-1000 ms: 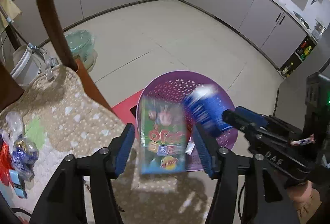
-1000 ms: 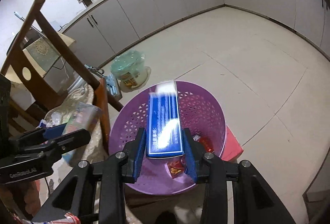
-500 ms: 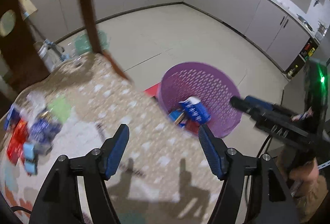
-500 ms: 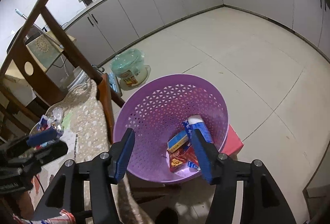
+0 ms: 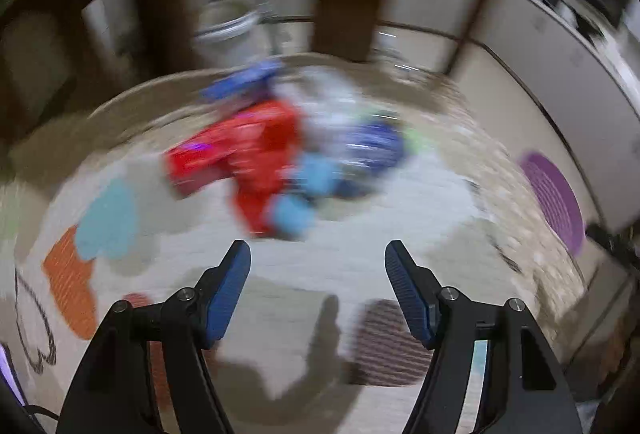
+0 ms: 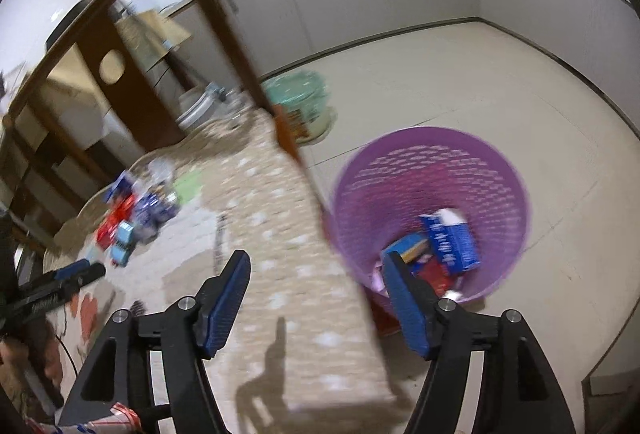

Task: Collect trash
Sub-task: 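Move both tools back toward the remaining trash on the bed, then grasp the red snack bag with left tool while right tool grasps blue snack bag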

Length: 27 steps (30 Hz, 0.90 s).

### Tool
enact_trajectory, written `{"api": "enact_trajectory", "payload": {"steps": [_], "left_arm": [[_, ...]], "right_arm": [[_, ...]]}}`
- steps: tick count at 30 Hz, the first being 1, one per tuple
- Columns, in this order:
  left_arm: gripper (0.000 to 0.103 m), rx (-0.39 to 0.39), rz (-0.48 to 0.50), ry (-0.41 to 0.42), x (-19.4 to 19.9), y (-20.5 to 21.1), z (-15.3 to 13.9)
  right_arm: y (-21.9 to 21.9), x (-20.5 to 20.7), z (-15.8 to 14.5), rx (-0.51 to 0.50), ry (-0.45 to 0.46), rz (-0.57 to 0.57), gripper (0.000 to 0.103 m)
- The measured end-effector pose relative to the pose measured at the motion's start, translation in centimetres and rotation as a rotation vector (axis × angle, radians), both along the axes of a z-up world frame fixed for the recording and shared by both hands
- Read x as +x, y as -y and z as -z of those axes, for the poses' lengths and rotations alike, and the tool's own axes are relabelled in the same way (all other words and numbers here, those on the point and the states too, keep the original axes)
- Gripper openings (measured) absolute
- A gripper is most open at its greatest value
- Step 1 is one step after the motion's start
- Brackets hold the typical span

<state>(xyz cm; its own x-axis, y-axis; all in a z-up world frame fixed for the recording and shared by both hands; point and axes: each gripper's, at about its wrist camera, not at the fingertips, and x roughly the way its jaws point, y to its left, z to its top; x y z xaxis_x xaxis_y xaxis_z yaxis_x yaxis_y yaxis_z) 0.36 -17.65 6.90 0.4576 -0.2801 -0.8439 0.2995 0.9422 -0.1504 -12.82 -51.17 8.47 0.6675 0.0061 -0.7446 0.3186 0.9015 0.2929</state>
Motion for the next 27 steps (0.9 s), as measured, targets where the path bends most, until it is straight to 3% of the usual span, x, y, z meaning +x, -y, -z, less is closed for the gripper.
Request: {"api": "enact_trajectory", "payload": {"steps": [6,15,20,21,22,23,26,27], "left_arm": [[0.069,-0.107,-0.084,-0.092,4.6,-5.0,2.4],[0.069,-0.195,-0.047,-0.137,9.6,-2.8,4.6],[0.069,-0.222,-0.061,-0.152,10.4,-2.3,5.1],[0.065,-0.221,-0.061,-0.15,10.3,-2.2,5.1],[0.04,-0.226,-0.054,-0.156,10.2,-2.1,5.1],[0.024,-0.226,-0.045,-0.183,10.3,-2.0,5.4],[0.014,-0.207,-0.048,-0.186,9.9,-1.9,5.4],[0.013,-0.214,-0.044,-0.196,9.6,-1.9,5.3]], "right_arm": [[-5.7,5.0,1.0,0.099,-0.018,-0.134,0.075],[-12.2,13.6,2.7,0.264,-0.026,-0.239,0.076],[-13.3,17.7,4.6,0.344,-0.068,-0.214,0.078],[-13.2,18.2,4.8,0.352,-0.074,-0.206,0.078],[-13.2,18.8,5.3,0.365,-0.082,-0.193,0.078],[-13.3,19.5,5.7,0.377,-0.087,-0.181,0.078],[-13.4,20.5,6.3,0.368,-0.107,-0.147,0.077],[-13.4,20.8,6.5,0.357,-0.123,-0.14,0.063]]}}
